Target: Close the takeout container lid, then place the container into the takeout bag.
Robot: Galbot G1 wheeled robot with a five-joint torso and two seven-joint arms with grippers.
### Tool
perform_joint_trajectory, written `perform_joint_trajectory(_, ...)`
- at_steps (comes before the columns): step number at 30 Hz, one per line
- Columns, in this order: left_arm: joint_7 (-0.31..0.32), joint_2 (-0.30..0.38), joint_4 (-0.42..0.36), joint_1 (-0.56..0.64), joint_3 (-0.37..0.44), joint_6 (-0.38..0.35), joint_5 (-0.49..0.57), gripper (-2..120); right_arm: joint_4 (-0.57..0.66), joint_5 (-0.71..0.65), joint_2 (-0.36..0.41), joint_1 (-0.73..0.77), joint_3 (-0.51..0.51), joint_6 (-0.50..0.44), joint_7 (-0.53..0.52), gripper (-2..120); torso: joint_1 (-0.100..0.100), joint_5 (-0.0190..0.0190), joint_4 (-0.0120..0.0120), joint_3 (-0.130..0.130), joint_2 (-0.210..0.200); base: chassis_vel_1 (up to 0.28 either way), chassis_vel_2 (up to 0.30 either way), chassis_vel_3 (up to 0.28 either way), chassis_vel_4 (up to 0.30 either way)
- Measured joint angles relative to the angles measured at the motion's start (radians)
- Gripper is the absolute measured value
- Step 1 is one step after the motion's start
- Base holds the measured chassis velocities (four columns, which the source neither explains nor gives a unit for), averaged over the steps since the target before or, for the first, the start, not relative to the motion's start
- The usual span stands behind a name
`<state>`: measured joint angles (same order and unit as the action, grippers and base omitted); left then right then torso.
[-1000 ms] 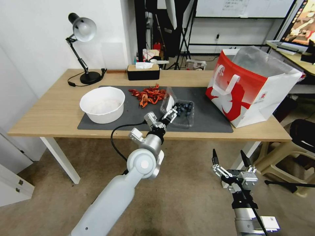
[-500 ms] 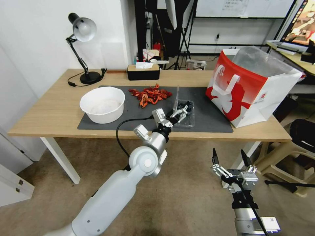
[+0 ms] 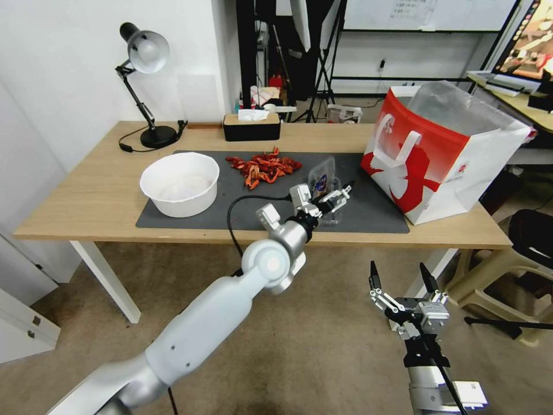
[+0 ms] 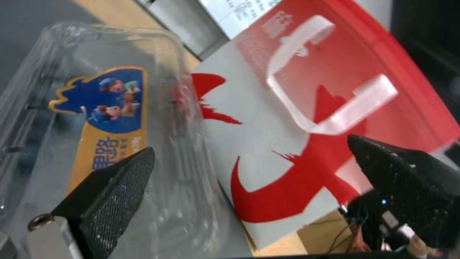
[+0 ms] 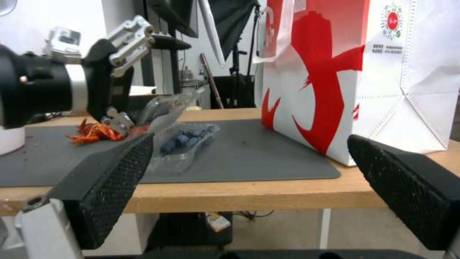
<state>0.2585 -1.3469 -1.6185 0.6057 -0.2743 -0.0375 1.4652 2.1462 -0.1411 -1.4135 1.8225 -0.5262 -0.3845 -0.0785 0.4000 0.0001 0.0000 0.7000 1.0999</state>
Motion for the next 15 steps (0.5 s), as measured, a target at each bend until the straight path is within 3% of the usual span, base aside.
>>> perform_joint_trajectory(5, 0.053, -0.016, 0.021, -0.016, 0.004, -0.017, 0.047, 91, 0.000, 0.000, 0.000, -0.001, 0.001, 0.000, 0.000, 100, 0.000, 0.0000, 0.0000, 0.000, 0.000, 0.000, 0.000, 0.000, 0.000)
perform_joint_trajectory(6, 0.080, -0.024, 0.030, -0.020, 0.004, -0.031, 0.065, 83, 0.000, 0.000, 0.001, -0.002, 0.000, 0.000, 0.000, 100, 0.000, 0.0000, 0.0000, 0.000, 0.000, 0.000, 0.000, 0.000, 0.000)
perform_joint_trajectory(8, 0.091, -0.026, 0.031, -0.020, 0.003, -0.035, 0.068, 80, 0.000, 0.000, 0.001, -0.002, 0.000, 0.000, 0.000, 100, 0.000, 0.0000, 0.0000, 0.000, 0.000, 0.000, 0.000, 0.000, 0.000)
perform_joint_trajectory(15, 0.188, -0.037, 0.046, -0.024, -0.003, -0.077, 0.065, 51, 0.022, -0.042, 0.021, -0.022, 0.000, 0.035, 0.001, 100, 0.000, -0.0001, 0.0000, 0.000, 0.000, 0.000, 0.000, 0.000, 0.000)
